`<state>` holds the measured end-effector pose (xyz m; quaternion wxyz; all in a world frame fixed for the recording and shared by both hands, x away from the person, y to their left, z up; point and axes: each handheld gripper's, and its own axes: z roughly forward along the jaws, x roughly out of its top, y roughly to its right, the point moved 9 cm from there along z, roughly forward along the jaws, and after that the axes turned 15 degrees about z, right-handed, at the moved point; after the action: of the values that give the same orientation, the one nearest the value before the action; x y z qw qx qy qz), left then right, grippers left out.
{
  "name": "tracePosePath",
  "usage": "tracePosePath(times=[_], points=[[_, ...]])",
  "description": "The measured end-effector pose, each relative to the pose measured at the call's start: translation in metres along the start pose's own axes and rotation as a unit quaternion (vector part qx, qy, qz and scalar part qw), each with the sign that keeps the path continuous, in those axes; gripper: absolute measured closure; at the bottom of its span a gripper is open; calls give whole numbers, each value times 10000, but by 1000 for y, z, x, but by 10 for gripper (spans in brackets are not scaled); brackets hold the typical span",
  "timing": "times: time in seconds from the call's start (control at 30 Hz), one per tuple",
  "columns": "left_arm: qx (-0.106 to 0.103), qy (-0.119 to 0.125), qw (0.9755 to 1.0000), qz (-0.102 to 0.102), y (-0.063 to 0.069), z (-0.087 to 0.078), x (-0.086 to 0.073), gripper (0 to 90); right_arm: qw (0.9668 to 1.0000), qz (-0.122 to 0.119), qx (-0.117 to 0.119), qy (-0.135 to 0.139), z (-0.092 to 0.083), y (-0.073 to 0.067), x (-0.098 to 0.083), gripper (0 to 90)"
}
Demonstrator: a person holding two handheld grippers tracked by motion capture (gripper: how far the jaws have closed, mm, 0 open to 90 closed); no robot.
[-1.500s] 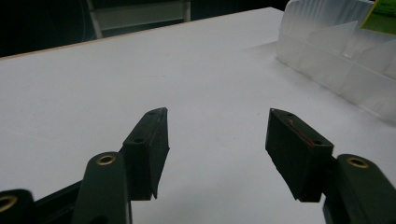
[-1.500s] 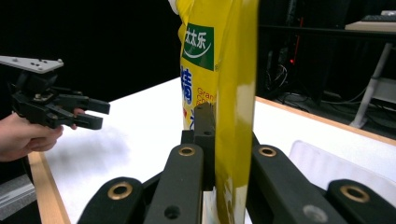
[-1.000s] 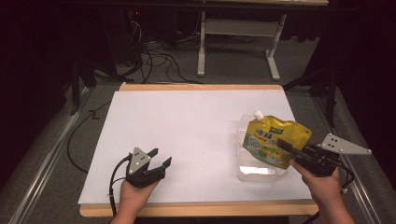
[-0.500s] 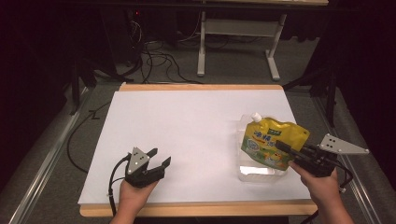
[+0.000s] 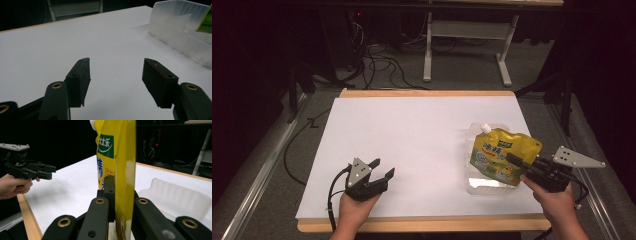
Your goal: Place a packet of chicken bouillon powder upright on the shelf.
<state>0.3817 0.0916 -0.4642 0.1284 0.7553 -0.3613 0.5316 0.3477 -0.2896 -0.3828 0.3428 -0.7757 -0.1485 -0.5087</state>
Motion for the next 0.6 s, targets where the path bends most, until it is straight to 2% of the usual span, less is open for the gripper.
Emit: tracePosePath(times=[0.33,0.6], points=[[-25,-1,10000,27,1,0,0,400,9999,6,-102,-24,2,0,-5,877],[-35,-13,10000,23,1,1,0,400,9997,46,-214,-146,8,4,-11,877]])
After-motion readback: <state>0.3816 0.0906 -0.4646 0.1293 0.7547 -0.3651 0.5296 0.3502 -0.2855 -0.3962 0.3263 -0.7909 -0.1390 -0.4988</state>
